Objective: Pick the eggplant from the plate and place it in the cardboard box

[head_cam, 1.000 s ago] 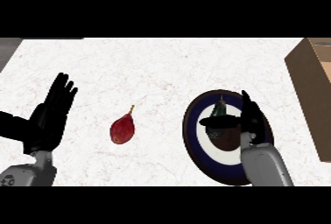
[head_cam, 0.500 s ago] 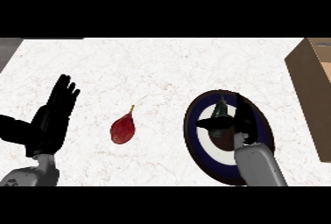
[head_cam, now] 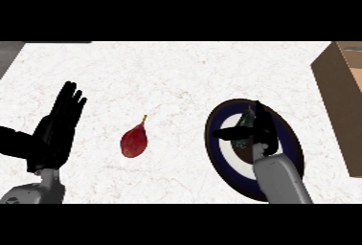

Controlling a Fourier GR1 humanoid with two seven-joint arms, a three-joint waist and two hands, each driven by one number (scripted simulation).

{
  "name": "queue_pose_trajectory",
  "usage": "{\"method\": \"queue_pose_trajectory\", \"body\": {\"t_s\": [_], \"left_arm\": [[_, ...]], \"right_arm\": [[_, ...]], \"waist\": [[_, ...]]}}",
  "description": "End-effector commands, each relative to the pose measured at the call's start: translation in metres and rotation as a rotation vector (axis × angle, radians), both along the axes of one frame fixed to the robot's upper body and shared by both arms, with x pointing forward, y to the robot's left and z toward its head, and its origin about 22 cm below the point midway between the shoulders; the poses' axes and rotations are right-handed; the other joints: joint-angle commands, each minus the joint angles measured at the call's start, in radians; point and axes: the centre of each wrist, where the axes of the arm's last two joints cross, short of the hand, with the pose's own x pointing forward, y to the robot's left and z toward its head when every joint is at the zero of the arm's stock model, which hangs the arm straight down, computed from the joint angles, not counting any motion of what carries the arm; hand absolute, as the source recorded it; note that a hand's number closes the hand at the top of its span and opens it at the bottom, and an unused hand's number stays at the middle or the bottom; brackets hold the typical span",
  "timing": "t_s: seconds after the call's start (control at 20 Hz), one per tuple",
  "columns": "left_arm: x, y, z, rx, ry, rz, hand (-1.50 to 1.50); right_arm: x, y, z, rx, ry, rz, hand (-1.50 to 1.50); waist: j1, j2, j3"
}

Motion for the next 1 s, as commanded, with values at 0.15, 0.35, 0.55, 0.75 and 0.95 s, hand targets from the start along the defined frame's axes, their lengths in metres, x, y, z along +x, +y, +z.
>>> {"method": "queue_pose_trajectory", "body": {"t_s": [0.15, 0.35, 0.55, 0.75, 0.95], "left_arm": [[0.009, 0.002, -0.007, -0.018, 0.007, 0.007, 0.00], [0.016, 0.000, 0.007, 0.002, -0.006, -0.004, 0.00], [0.004, 0.023, -0.002, -0.009, 0.007, 0.002, 0.00], [-0.003, -0.002, -0.009, -0.011, -0.004, -0.017, 0.00], [0.010, -0.007, 0.005, 0.001, -0.025, -0.042, 0.00]], "right_arm": [[0.018, 0.001, -0.010, -0.075, 0.020, 0.044, 1.50], [0.007, 0.020, -0.010, -0.150, 0.008, 0.043, 1.50], [-0.012, 0.001, -0.003, -0.196, -0.020, 0.020, 1.50], [0.008, 0.028, 0.018, -0.419, -0.111, 0.215, 1.50], [0.019, 0.046, 0.026, -0.702, -0.205, 0.620, 1.50]], "waist": [[0.001, 0.004, 0.002], [-0.001, 0.003, 0.002], [-0.004, 0.001, 0.002], [0.009, 0.001, 0.001], [0.053, 0.009, 0.000]]}}
